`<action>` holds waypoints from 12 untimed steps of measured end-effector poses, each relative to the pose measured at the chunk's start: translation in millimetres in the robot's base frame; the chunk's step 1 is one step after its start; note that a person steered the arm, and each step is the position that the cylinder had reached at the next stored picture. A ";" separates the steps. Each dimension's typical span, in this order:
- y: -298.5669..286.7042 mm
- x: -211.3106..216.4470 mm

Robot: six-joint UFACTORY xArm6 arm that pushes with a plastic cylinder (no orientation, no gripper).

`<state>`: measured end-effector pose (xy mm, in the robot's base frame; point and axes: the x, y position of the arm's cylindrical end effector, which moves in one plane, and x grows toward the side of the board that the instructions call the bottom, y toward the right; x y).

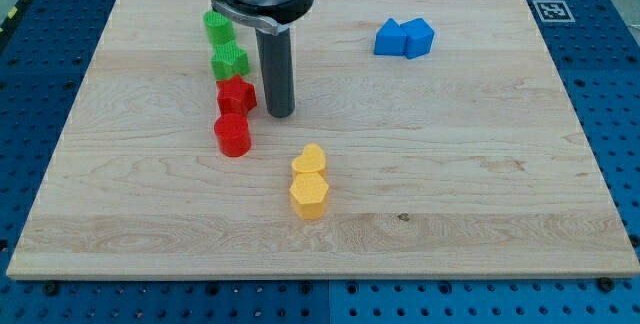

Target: Slightly push the green circle to the right side of the board

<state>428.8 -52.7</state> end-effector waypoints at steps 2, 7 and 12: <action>0.0 -75.6; -164.0 -184.3; -138.9 -148.3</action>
<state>280.5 -191.6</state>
